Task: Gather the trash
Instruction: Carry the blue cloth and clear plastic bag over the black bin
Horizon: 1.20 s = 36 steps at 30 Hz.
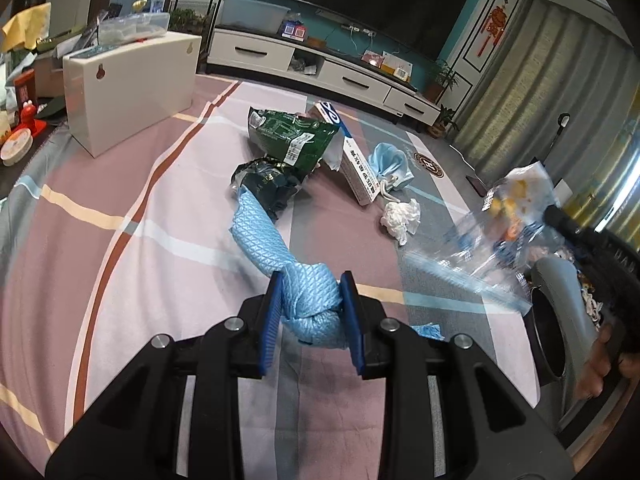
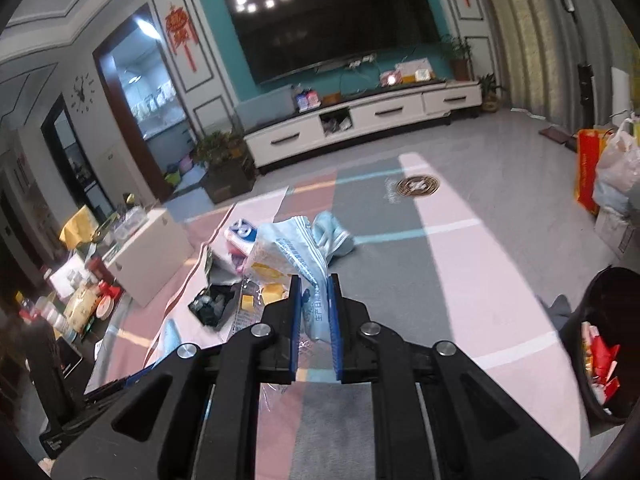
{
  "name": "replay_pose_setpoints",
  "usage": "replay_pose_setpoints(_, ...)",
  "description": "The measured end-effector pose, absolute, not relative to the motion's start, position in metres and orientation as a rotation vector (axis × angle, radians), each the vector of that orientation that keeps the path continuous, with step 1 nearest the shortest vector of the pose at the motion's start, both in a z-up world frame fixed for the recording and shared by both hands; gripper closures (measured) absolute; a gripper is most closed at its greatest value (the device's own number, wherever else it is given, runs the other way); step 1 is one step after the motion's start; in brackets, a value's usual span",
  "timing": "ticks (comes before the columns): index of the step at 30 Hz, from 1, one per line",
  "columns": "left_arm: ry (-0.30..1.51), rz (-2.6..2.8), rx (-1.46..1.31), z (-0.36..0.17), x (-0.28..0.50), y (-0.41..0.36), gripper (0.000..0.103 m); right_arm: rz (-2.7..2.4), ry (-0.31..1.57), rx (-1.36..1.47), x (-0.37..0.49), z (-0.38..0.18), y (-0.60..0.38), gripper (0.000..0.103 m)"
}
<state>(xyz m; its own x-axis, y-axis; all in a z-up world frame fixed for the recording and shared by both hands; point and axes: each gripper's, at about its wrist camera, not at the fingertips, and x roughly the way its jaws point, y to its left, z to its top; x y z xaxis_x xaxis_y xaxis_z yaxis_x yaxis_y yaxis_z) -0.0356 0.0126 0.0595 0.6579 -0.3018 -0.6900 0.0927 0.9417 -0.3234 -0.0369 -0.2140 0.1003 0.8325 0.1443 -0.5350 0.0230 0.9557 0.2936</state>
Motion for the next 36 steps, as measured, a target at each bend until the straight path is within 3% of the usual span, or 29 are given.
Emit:
replay_pose_setpoints(19,0.563,-0.439,-0.298,0.15,-0.071,-0.089,0.073,-0.269,0.327,0.255,-0.116,0.158,-0.291,0.089)
replay_pose_setpoints(36,0.747,-0.879,-0.366,0.112,-0.057,-0.268,0.073,-0.756,0.33,0.438,-0.181,0.12,-0.41,0.089)
